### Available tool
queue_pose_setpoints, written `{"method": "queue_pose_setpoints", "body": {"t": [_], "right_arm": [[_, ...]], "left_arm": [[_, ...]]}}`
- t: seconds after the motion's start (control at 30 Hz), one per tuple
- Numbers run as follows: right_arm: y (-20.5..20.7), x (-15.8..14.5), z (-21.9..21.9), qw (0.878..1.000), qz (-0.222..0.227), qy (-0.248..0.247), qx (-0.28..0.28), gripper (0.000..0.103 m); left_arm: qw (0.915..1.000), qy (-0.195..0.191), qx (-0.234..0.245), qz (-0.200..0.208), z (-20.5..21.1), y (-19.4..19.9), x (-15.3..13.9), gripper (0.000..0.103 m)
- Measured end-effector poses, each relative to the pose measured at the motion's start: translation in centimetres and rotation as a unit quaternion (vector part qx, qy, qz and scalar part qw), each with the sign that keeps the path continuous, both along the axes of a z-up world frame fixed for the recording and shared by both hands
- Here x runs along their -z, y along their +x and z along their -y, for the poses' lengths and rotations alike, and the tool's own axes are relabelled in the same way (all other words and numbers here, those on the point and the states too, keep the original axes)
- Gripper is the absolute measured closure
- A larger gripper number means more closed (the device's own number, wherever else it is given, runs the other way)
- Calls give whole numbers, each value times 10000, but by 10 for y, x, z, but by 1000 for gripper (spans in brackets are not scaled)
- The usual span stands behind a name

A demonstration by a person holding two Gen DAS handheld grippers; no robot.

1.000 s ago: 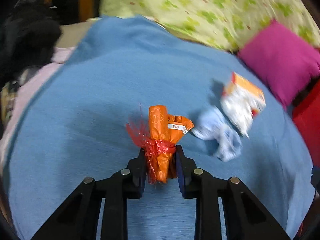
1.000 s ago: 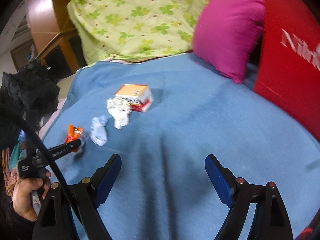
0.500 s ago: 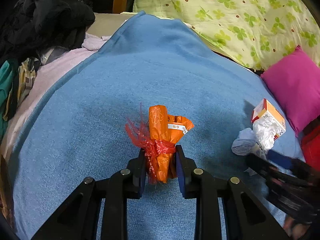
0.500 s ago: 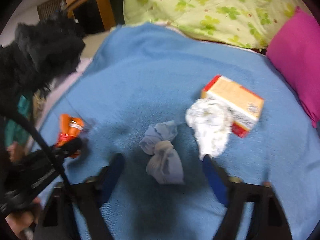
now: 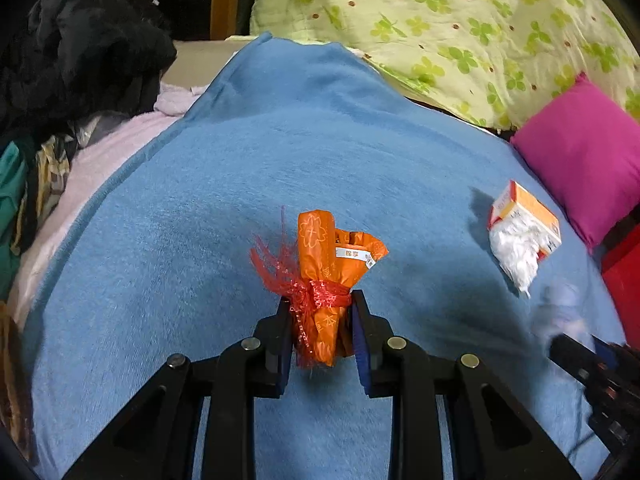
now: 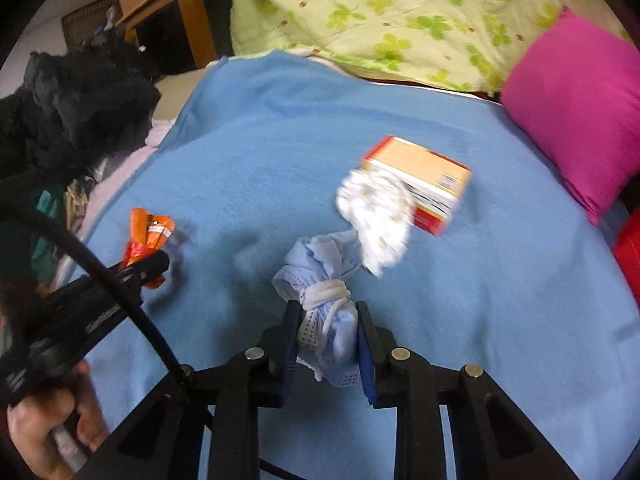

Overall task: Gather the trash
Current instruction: 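Carry the orange bag and face mask over to the red wastebasket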

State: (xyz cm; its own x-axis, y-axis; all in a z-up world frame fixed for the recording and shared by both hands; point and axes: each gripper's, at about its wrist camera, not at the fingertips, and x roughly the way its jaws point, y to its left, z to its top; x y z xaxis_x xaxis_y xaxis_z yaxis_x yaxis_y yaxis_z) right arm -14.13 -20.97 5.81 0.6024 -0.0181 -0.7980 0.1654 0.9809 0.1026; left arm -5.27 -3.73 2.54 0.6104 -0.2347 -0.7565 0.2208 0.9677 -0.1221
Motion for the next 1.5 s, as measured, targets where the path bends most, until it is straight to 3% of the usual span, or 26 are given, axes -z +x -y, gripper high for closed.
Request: {"method": "queue_pose_setpoints", "body": {"t": [0.3,0.6,1.5], "right_arm": [[-78,-3,22,9984,117,454,319,75],[-133,-22,30,9947,487,748,512,75],[-253,-61,102,9799,1144,734,1460,75]], "left_arm": [[9990,260,371,54,13,-76,-12,75],[9966,406,606,381,28,-132,-47,75],[9815,567,1576,928,110,-218,-96,75]]}}
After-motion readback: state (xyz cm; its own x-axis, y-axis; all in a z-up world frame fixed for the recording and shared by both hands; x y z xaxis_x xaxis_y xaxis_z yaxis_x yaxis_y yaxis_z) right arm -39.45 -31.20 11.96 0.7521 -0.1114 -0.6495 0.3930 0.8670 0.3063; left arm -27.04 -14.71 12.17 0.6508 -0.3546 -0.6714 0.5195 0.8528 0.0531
